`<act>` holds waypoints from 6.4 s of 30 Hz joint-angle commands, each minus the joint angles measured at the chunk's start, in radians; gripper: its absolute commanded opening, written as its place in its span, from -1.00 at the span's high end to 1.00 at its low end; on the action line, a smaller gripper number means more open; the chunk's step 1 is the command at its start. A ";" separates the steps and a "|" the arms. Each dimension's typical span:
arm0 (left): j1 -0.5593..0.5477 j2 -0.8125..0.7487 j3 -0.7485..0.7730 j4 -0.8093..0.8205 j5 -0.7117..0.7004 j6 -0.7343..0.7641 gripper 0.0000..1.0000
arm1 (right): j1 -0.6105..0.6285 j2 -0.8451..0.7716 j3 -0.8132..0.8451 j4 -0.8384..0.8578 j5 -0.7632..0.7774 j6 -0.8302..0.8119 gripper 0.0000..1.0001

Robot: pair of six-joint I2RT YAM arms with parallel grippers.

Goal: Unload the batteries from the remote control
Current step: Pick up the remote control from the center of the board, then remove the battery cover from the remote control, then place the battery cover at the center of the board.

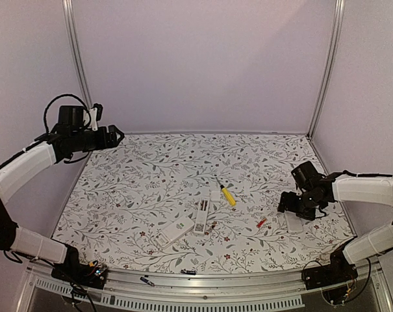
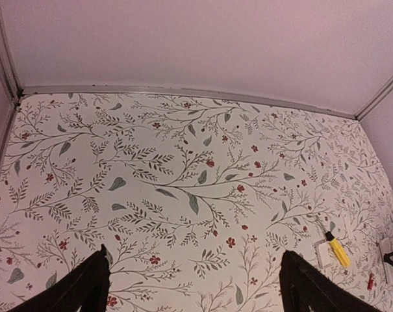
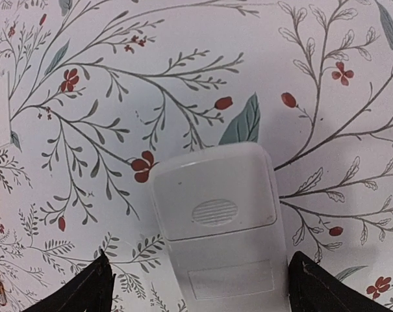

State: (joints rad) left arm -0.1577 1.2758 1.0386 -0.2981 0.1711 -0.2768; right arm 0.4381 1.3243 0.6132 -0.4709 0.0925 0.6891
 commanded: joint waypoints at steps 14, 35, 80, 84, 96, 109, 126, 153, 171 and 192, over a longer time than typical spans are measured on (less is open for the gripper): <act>0.007 0.016 -0.003 -0.012 0.014 0.008 -0.81 | 0.030 0.054 -0.004 -0.061 0.037 0.036 -0.65; 0.007 0.016 -0.003 -0.013 0.016 0.008 -0.81 | 0.057 0.097 0.012 -0.036 0.050 0.009 -0.18; -0.545 0.470 -0.019 0.448 0.397 -0.339 -0.79 | 0.447 0.383 0.482 0.151 -0.309 -0.451 0.12; -0.561 0.513 -0.002 0.465 0.439 -0.346 -0.79 | 0.464 0.387 0.495 0.154 -0.315 -0.460 0.12; -0.593 0.576 0.039 0.410 0.409 -0.331 -0.57 | 0.490 0.398 0.521 0.142 -0.306 -0.493 0.13; -0.622 0.618 0.081 0.331 0.405 -0.289 0.00 | 0.503 0.412 0.532 0.125 -0.265 -0.500 0.18; -0.615 0.605 0.081 0.268 0.356 -0.275 0.59 | 0.503 0.403 0.523 0.116 -0.260 -0.501 0.24; -0.567 0.482 -0.009 0.420 0.471 -0.382 1.00 | 0.504 0.381 0.481 0.147 -0.233 -0.461 0.30; -0.468 0.317 -0.061 0.206 0.048 -0.196 1.00 | 0.504 0.365 0.464 0.163 -0.219 -0.448 0.30; -0.543 0.591 0.110 0.053 -0.373 -0.120 0.99 | 0.503 0.363 0.448 0.170 -0.202 -0.423 0.30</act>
State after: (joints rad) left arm -0.6861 1.8370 1.1229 -0.1883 -0.1551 -0.4164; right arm 0.9413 1.7203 1.0721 -0.3244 -0.1303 0.2512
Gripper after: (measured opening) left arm 0.018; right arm 0.545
